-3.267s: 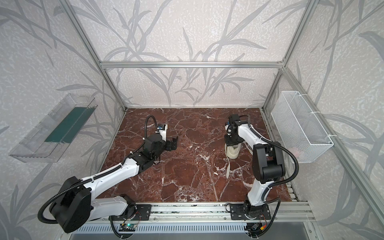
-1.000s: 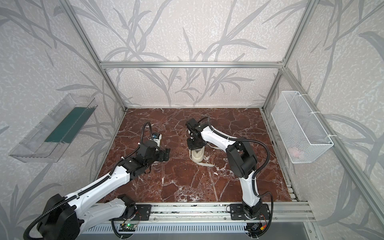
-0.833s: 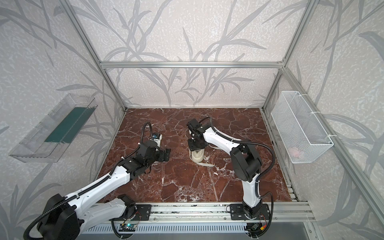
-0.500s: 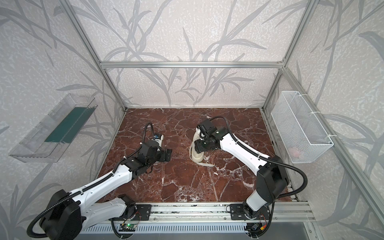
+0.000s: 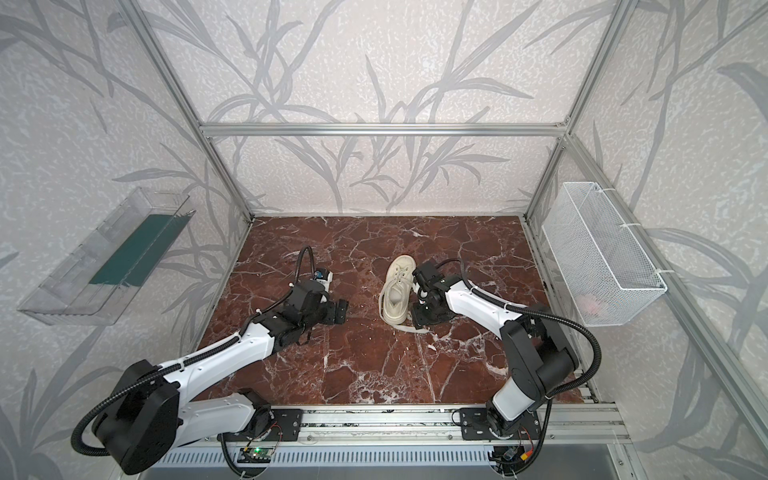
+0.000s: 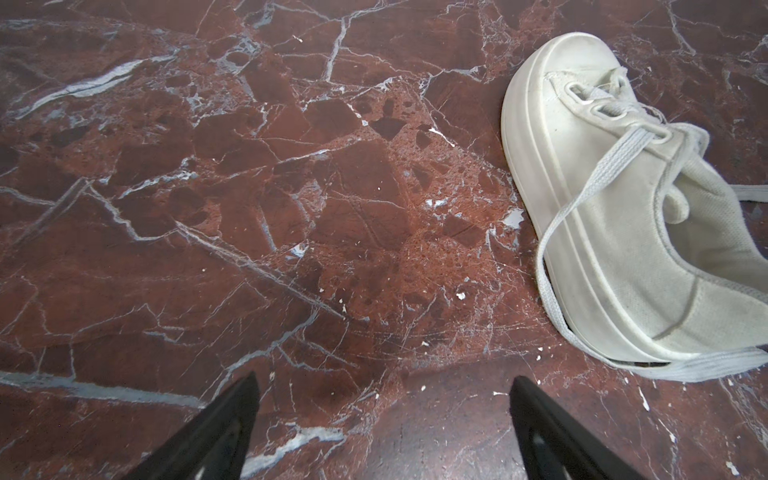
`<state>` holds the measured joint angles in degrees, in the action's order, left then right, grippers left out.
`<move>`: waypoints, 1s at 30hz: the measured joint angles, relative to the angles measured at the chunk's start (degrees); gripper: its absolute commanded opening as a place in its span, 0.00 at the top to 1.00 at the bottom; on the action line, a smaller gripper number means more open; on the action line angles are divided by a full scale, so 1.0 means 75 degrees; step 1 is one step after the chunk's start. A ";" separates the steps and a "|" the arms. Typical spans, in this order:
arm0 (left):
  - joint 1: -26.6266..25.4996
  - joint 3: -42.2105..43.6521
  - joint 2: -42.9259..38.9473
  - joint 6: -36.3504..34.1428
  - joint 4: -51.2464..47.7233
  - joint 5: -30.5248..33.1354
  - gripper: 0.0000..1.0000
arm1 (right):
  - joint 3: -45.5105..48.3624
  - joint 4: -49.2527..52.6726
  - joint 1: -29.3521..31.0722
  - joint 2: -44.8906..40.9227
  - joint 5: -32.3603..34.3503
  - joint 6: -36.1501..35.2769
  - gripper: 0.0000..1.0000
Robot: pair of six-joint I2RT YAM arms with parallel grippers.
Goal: Tie the shoes
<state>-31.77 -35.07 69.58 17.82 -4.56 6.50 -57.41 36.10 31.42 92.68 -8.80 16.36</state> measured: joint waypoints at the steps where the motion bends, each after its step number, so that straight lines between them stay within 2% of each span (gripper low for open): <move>1: -0.0006 0.0000 0.0003 0.0000 0.0012 -0.0012 0.04 | 0.0023 -0.0055 -0.0003 0.0064 -0.0017 0.0000 0.48; 5: -0.0009 0.0000 0.0058 0.0015 0.0044 -0.0032 0.04 | 0.0041 -0.0259 0.0055 0.0286 -0.0023 -0.0009 0.53; 17: -0.0009 -0.0003 0.0370 0.0058 0.0163 -0.0093 0.04 | 0.0411 -0.0697 0.0656 0.0431 0.0052 0.0087 0.58; 23: -0.0009 -0.0003 0.0382 0.0058 0.0213 -0.0102 0.04 | 0.0417 -0.0836 0.0819 0.0527 0.0326 0.0181 0.64; 30: -0.0009 -0.0003 0.0382 0.0058 0.0213 -0.0093 0.04 | 0.0493 -0.0883 0.1017 0.0449 0.0769 0.0189 0.67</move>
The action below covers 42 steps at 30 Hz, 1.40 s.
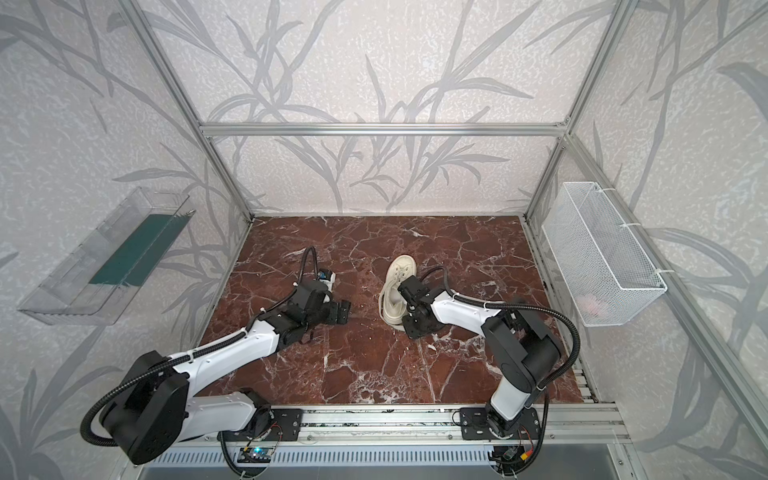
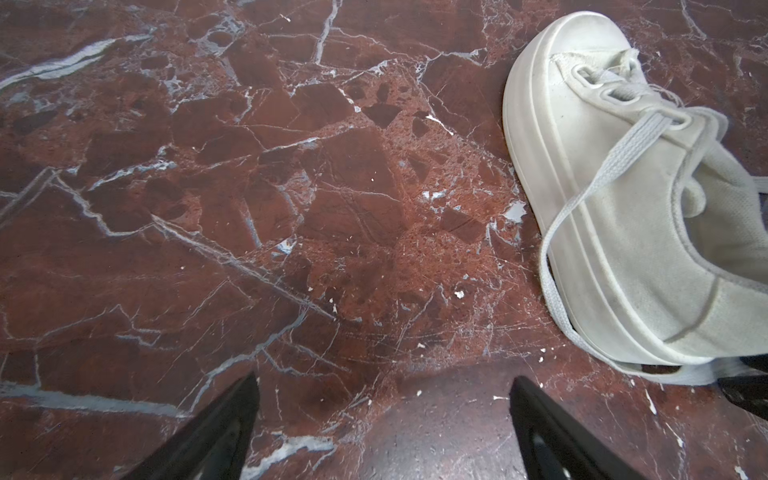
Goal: Tie the shoes
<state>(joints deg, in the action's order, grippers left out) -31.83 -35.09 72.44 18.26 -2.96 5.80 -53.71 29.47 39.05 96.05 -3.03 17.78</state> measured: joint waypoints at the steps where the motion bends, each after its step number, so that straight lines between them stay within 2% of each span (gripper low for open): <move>1: 0.0000 0.0000 0.0000 0.0000 0.0003 0.0006 0.04 | 0.0032 -0.0032 0.0003 -0.0020 0.0035 -0.0006 0.68; 11: 0.0000 0.0000 0.0000 0.0000 0.0003 0.0015 0.04 | 0.0087 -0.0117 0.0318 0.0003 0.0746 -0.0003 0.90; 16: 0.0000 0.0000 -0.0006 0.0000 0.0003 0.0026 0.04 | 0.0137 -0.0160 0.0411 -0.0067 0.0807 -0.0058 0.99; 23: 0.0000 0.0000 -0.0105 -0.0012 -0.0032 0.0172 0.04 | 0.0224 0.0131 0.0568 -0.1070 0.0291 -0.0204 1.00; 28: 0.0003 -0.0006 -0.0149 -0.0020 -0.0108 0.0221 0.04 | -0.0466 0.0481 0.0746 -0.1763 -0.0277 -0.0262 1.00; 37: 0.0006 -0.0102 -0.0152 -0.0029 -0.0227 0.0210 0.04 | -0.2530 0.0670 0.0749 -0.1504 -0.0516 -0.0635 1.00; 42: 0.0023 -0.0233 -0.0149 -0.0035 -0.0239 0.0207 0.04 | -0.3500 0.0694 0.0321 -0.0860 -0.0393 -0.0985 1.00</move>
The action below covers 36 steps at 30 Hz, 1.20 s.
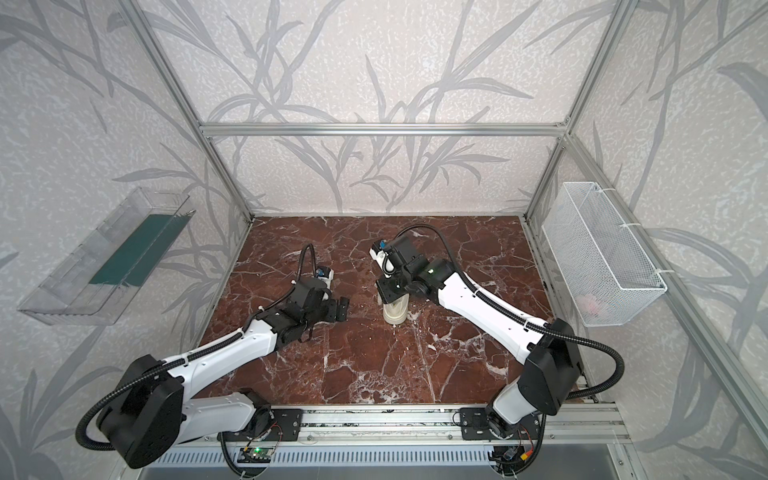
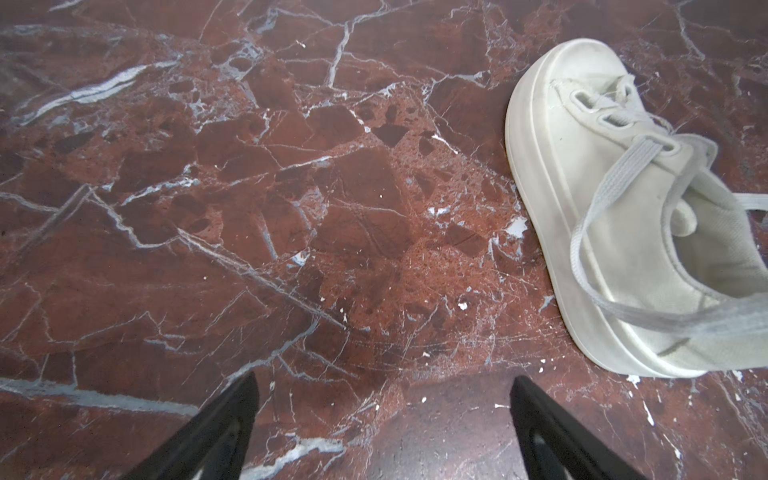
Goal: Tie the shoes
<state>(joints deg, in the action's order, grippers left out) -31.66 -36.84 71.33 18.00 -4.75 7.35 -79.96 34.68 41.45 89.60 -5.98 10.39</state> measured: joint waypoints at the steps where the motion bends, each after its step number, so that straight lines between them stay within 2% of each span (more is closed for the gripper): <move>1: 0.0020 -0.0029 0.0006 -0.0006 -0.0017 -0.0003 0.04 | -0.0163 0.0006 -0.0198 0.0152 0.0017 -0.0070 1.00; 7: 0.0041 -0.0286 0.0219 -0.0029 -0.0050 -0.0090 0.04 | -0.0833 0.0023 -0.1463 0.1000 0.0125 -0.0245 1.00; 17: 0.0067 -0.0781 0.0950 -0.0044 0.0032 -0.0396 0.04 | -0.0976 0.0082 -0.3077 0.1999 -0.0277 -0.0239 1.00; 26: 0.0067 -0.1043 0.1390 -0.0038 0.0181 -0.0659 0.04 | -0.0976 0.0082 -0.3978 0.2139 -0.0012 -0.0079 1.00; 36: 0.0067 -0.1096 0.1416 -0.0041 0.0210 -0.0799 0.04 | -0.0976 0.0210 -0.4625 0.2704 0.0391 0.0070 1.00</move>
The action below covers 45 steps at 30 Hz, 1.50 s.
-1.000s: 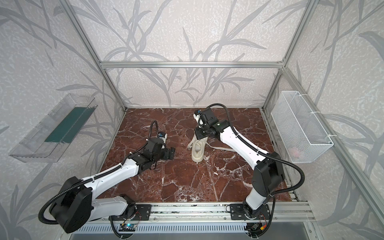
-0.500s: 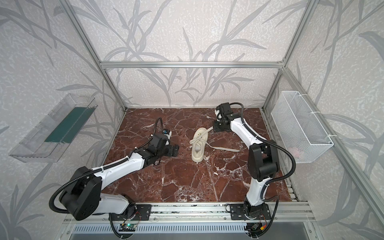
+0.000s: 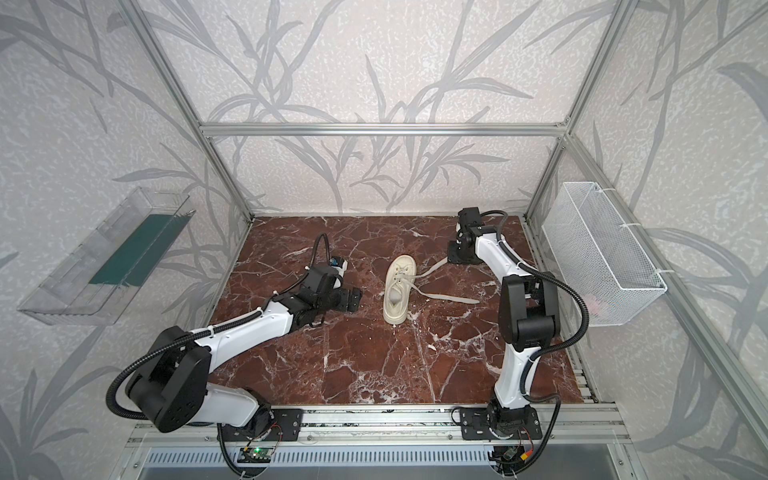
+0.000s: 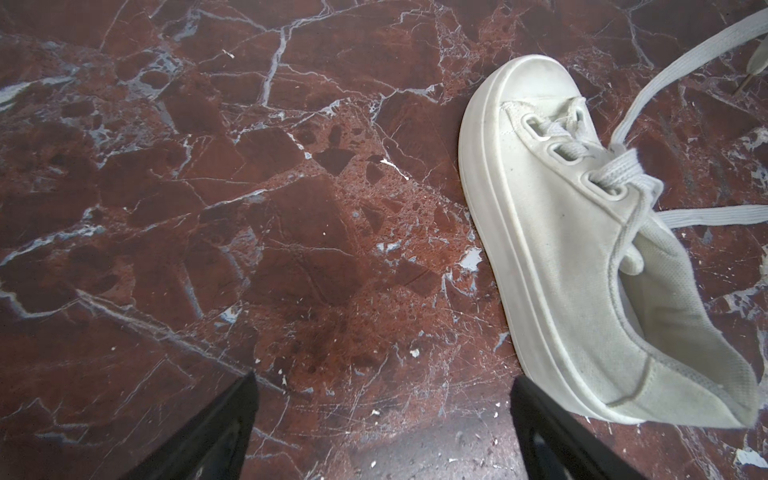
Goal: Tie the shoes
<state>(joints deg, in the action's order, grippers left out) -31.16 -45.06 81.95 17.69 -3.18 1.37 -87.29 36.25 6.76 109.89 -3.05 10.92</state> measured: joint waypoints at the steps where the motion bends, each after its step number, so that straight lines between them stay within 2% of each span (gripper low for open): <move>1: 0.0000 0.0000 0.0000 0.0000 0.0000 -0.0003 0.04 | 0.0000 0.0003 -0.0026 0.0052 0.0000 0.0000 1.00; 7: 0.0000 -0.0099 0.0055 -0.0003 -0.0009 -0.0026 0.04 | -0.0163 0.0160 -0.0117 0.0530 -0.0006 -0.0009 0.98; 9: 0.0000 -0.0152 0.0067 -0.0003 0.0003 -0.0032 0.04 | -0.0207 0.0227 -0.0119 0.0609 -0.0032 -0.0006 0.86; 11: 0.0000 -0.0192 0.0073 -0.0006 0.0000 -0.0038 0.04 | -0.0286 0.0321 -0.0117 0.0647 -0.0067 -0.0023 0.70; 13: 0.0000 -0.0221 0.0073 -0.0009 0.0003 -0.0052 0.04 | -0.0323 0.0385 -0.0117 0.0644 -0.0067 -0.0041 0.60; 18: 0.0000 -0.0230 0.0076 -0.0009 -0.0003 -0.0067 0.04 | -0.0189 0.0417 -0.0189 0.0478 -0.0052 -0.0026 0.48; 30: 0.0000 -0.0230 0.0099 -0.0009 0.0012 -0.0169 0.04 | 0.1612 0.0446 -0.0312 -0.1486 0.0370 0.0854 0.44; 38: -0.0003 -0.0230 0.0242 0.0041 0.0055 -0.0239 0.04 | 0.2669 0.0370 -0.0309 -0.1527 0.0391 0.1276 0.48; 45: -0.0003 -0.0230 0.0259 0.0064 0.0093 -0.0283 0.04 | 0.2847 0.0178 -0.0309 -0.1405 0.0443 0.1396 0.52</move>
<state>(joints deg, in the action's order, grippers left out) -31.18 -46.78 83.90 18.17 -2.48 -0.75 -65.93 37.58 4.45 99.35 0.27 21.39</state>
